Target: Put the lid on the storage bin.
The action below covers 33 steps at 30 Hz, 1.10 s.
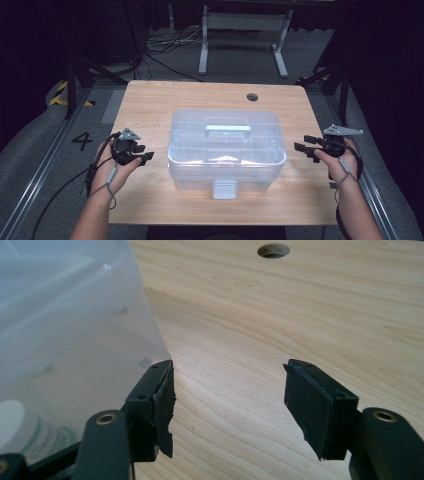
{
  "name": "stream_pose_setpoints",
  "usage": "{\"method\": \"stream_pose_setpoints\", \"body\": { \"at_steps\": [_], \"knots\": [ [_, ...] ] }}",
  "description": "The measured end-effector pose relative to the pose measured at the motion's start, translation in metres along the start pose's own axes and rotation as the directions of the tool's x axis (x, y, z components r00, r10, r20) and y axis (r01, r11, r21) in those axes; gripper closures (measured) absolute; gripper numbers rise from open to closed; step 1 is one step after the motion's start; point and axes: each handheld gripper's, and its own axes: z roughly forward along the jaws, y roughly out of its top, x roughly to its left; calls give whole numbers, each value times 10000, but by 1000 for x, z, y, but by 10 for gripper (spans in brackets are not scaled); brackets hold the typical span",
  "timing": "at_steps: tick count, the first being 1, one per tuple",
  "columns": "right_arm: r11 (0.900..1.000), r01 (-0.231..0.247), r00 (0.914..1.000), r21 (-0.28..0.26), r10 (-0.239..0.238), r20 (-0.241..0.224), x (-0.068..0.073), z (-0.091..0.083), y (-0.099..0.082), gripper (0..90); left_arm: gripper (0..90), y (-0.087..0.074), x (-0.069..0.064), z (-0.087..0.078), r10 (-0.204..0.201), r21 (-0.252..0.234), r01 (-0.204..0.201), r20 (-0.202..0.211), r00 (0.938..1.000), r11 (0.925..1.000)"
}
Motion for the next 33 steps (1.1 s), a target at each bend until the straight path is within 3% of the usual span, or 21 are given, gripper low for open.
{"method": "stream_pose_setpoints", "body": {
  "at_steps": [7,11,14,20,24,26,29,33],
  "knots": [
    [9994,207,9997,292,-210,104,-1,20,-12,373,565,-5,2,11,92,94,-93,153,9998,9999],
    [9989,255,9995,394,-262,168,-2,29,-19,369,566,-7,4,19,262,388,-259,-88,9996,9989],
    [9982,308,9992,514,-321,252,-3,33,-23,369,566,-9,4,22,143,404,-145,69,9999,9991],
    [9969,365,9988,697,-387,306,-4,40,-30,367,566,-14,7,28,134,485,-134,-7,9999,9987],
    [9968,390,9983,702,-420,414,-4,42,-34,363,558,-17,7,33,93,345,-94,35,10000,9994],
    [9968,400,9980,695,-432,454,-3,44,-36,361,557,-19,8,35,270,191,-269,-75,9996,9995],
    [9948,640,9961,790,-685,552,-1,46,-38,361,556,-22,10,38,329,86,-328,-110,9994,9994],
    [9938,756,9953,820,-803,549,0,47,-38,361,538,-26,13,43,239,-85,-238,138,9996,9997]
  ]
}}
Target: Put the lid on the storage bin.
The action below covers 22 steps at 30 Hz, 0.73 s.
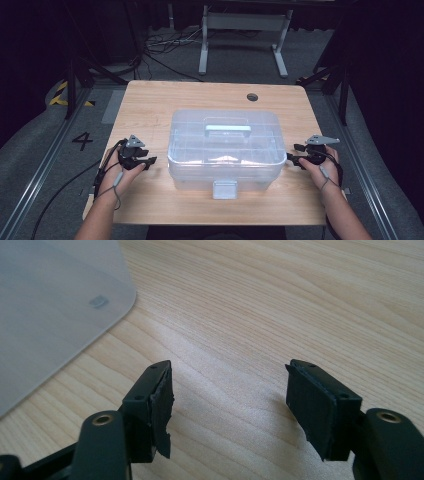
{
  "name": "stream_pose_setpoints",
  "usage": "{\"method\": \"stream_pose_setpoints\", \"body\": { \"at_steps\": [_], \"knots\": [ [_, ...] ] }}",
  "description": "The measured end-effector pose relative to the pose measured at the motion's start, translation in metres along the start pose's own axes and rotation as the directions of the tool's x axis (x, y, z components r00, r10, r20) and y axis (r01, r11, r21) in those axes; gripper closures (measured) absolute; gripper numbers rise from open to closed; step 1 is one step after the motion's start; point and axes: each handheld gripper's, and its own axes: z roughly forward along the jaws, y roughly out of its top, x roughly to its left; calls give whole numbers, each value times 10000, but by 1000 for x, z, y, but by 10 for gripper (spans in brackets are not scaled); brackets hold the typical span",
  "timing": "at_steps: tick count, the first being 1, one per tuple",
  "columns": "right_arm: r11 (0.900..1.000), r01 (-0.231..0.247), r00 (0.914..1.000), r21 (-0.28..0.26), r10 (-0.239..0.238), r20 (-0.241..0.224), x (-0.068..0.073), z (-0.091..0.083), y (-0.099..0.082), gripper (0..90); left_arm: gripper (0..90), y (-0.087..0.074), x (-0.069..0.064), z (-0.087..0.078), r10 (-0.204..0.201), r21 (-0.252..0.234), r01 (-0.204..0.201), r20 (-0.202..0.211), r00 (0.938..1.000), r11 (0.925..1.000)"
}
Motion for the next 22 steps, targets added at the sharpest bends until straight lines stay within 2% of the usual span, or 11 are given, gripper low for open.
{"method": "stream_pose_setpoints", "body": {
  "at_steps": [4,7,13,16,22],
  "knots": [
    [9998,133,9999,138,-132,-32,1,1,0,352,514,-5,4,5,-178,-107,182,291,9994,9998],
    [9991,244,9997,343,-243,-29,2,2,0,333,509,-7,5,7,-50,-54,51,228,9997,10000],
    [9978,460,9989,472,-460,-7,4,5,2,267,506,-8,4,9,-73,-48,73,162,9998,10000],
    [9977,478,9989,473,-478,-19,4,5,2,258,502,-8,5,9,60,24,-60,27,10000,10000],
    [9975,496,9988,493,-494,-61,5,5,2,247,500,-7,4,9,78,-38,-78,47,10000,10000]
  ]
}}
